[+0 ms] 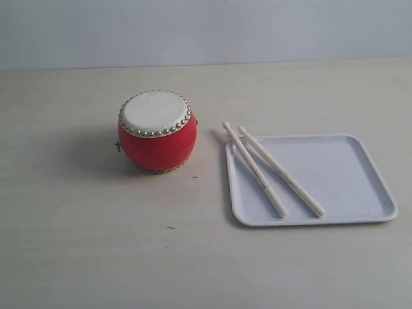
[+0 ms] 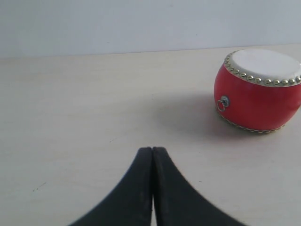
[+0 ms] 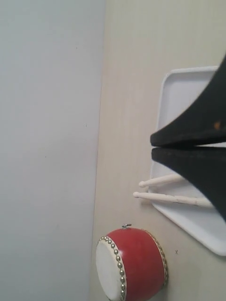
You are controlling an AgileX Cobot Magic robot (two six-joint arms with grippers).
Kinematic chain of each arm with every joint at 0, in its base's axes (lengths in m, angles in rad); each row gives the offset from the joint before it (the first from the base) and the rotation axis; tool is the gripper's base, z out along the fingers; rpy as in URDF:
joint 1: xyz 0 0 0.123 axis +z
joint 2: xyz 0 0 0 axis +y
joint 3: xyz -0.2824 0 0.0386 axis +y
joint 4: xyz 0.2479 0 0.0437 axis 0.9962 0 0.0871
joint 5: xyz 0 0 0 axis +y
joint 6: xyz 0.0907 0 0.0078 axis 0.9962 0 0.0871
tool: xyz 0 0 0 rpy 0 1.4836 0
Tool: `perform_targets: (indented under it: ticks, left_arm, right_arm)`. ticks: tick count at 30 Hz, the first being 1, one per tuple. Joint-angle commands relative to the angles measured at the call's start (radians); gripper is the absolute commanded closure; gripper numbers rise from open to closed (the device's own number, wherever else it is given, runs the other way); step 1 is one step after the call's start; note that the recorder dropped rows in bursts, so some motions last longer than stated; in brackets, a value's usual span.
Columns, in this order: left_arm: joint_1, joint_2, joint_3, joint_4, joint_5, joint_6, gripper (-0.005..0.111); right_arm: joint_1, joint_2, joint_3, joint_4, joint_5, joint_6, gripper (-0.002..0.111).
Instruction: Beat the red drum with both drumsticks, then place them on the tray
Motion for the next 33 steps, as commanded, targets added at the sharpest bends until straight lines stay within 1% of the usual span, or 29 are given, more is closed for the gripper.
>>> perform_targets:
  ticks: [1, 7, 33]
  left_arm:
    - [0.002, -0.004, 0.004, -0.001, -0.006, 0.002, 0.107]
    - [0.002, -0.004, 0.004, -0.001, -0.006, 0.002, 0.107]
    - [0.002, -0.004, 0.004, -0.001, -0.006, 0.002, 0.107]
  right_arm:
    - [-0.016, -0.005, 0.005, 0.0, -0.014, -0.009, 0.108]
    - [-0.016, -0.005, 0.005, -0.025, 0.041, -0.009, 0.108]
    - [-0.016, -0.005, 0.005, -0.025, 0.043, -0.009, 0.108]
